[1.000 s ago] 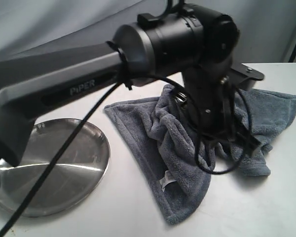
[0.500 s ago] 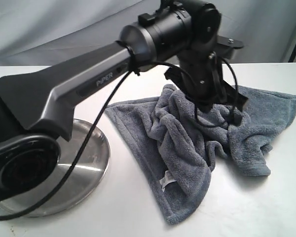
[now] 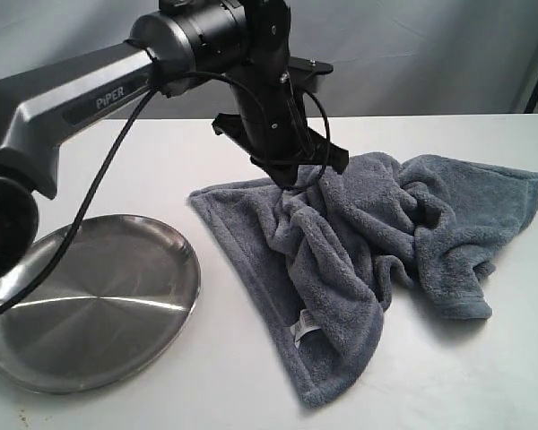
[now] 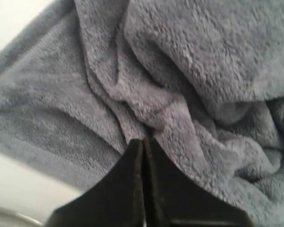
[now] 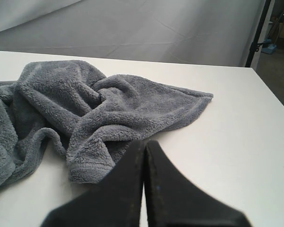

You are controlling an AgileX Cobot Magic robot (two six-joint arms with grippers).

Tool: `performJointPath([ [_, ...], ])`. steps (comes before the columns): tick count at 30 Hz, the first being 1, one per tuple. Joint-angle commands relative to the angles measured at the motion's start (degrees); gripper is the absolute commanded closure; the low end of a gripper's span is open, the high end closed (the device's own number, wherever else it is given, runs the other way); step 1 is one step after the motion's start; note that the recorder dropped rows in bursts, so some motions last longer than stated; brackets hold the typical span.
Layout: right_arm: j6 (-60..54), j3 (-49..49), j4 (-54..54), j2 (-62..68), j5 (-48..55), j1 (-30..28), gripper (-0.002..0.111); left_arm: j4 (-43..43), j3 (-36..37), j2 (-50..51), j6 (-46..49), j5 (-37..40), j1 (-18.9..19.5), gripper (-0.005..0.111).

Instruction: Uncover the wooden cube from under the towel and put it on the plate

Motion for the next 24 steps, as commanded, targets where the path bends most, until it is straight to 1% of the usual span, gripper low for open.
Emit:
performJointPath([
  [1,-0.03,0.19,0.15,-0.38,-0.38,0.23,0.108,-3.83,6.71,-5.97,0.54,-0.12,-1.81,0.107],
  [4,-0.03,0.19,0.15,-0.38,-0.38,0.23,0.108,-1.92,6.96,-7.77,0.21,-0.12,-3.8,0.105],
  [6,-0.03,0.19,0.15,-0.38,-0.38,0.23,0.108,-1.45,6.96,-7.6,0.03,-0.12,-4.54,0.098],
  [8,-0.03,0.19,0.15,-0.38,-0.38,0.23,0.108,-1.45,6.96,-7.06,-0.09,-0.12,-4.81,0.087],
  [9,-0.03,0.19,0.15,-0.38,-0.38,0.23,0.108,-1.78,6.96,-6.63,-0.19,-0.12,-5.05,0.077],
  [11,-0.03,0.19,0.15,-0.38,-0.38,0.23,0.108,-1.78,6.96,-5.79,-0.18,-0.12,-5.15,0.064],
  [14,-0.03,0.19,0.15,-0.38,-0.38,0.23,0.108,-2.34,6.96,-4.33,-0.18,-1.79,-5.33,0.046],
  [15,-0.03,0.19,0.15,-0.38,-0.38,0.23,0.108,-2.34,6.96,-3.95,-0.18,-2.37,-5.45,0.041],
  [16,-0.03,0.19,0.15,-0.38,-0.38,0.23,0.108,-2.98,6.96,-3.24,-0.18,-3.05,-5.45,0.038],
  [18,-0.03,0.19,0.15,-0.38,-0.38,0.23,0.108,-3.94,6.96,-2.0,-0.18,-4.16,-5.45,0.036],
  [21,-0.03,0.19,0.15,-0.38,-0.38,0.23,0.108,-4.61,6.96,-0.51,-0.18,-5.44,-5.45,0.036],
  [24,-0.03,0.19,0.15,-0.38,-0.38,0.23,0.108,-7.49,6.96,1.29,-0.18,-5.97,-5.45,0.036],
])
